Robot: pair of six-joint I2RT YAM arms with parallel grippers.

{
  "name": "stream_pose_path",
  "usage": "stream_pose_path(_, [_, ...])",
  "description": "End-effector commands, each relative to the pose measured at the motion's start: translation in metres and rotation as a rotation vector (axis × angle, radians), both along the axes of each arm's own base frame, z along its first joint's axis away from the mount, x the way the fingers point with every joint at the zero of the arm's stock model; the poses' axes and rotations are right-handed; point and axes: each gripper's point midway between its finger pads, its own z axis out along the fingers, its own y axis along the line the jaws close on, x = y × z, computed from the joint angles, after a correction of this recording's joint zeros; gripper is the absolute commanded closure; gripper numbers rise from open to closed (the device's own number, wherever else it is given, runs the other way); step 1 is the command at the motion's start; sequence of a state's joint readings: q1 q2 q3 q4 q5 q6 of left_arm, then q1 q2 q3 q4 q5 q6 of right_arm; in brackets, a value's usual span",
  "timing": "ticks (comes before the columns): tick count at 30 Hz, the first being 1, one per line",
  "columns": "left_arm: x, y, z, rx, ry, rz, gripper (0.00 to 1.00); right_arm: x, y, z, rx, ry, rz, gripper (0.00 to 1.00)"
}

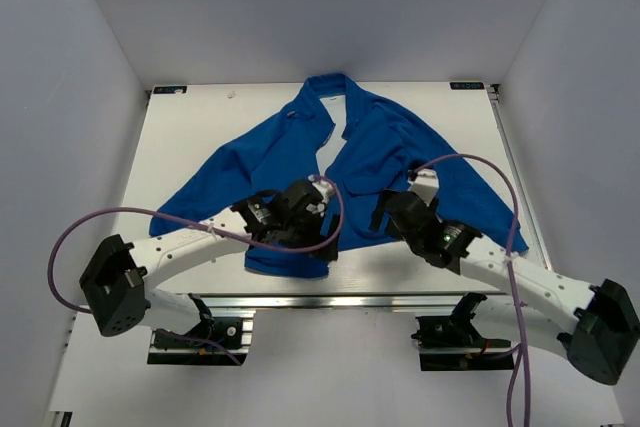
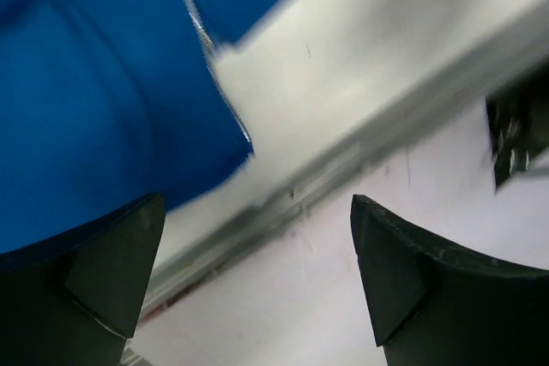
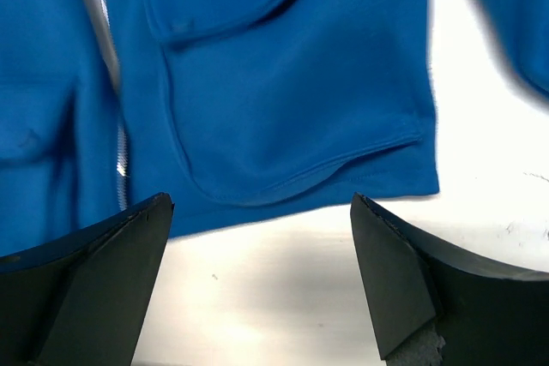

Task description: Zip up the jacket

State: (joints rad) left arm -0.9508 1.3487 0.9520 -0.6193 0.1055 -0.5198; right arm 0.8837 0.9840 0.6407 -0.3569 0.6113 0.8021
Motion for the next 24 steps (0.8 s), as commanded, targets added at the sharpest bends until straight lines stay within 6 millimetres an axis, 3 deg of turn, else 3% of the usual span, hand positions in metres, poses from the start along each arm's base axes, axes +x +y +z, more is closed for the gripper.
stream_pose_path(1, [0.056,0.025,0.028,0.073,-0.144,0.255,0.02,0.004,0.026,-0.001,-0.026,0.057,0.179,0.11])
stream_pose_path(2, [0.079,0.04,0.019,0.083,-0.113,0.338,0.02,0.008,0.029,-0.002,-0.039,0.08,0.189,0.11])
stream_pose_path(3, [0.086,0.042,0.013,0.063,-0.077,0.36,0.02,0.009,0.03,-0.018,-0.081,0.132,0.2,0.11])
stream_pose_path(6, [0.123,0.063,-0.015,0.093,-0.074,0.466,0.02,0.018,0.036,-0.04,-0.113,0.225,0.217,0.11])
stream_pose_path(8, [0.143,0.066,-0.021,0.096,-0.079,0.489,0.02,0.031,0.028,-0.049,-0.115,0.27,0.18,0.11])
stream_pose_path(9, [0.148,0.069,-0.036,0.12,-0.052,0.496,0.02,0.037,0.03,-0.056,-0.111,0.3,0.178,0.11])
stream_pose_path(13, [0.173,0.085,-0.064,0.154,0.024,0.549,0.02,0.058,0.023,-0.071,-0.087,0.348,0.169,0.11])
stream_pose_path(18, [0.202,0.107,-0.098,0.246,0.053,0.586,0.02,0.077,-0.001,-0.093,-0.107,0.402,0.113,0.11])
stream_pose_path(19, [0.202,0.112,-0.114,0.262,0.101,0.586,0.02,0.083,-0.006,-0.095,-0.099,0.4,0.099,0.11])
stream_pose_path(24, [0.239,0.105,-0.12,0.223,0.092,0.586,0.02,0.106,-0.02,-0.102,-0.116,0.396,0.049,0.11])
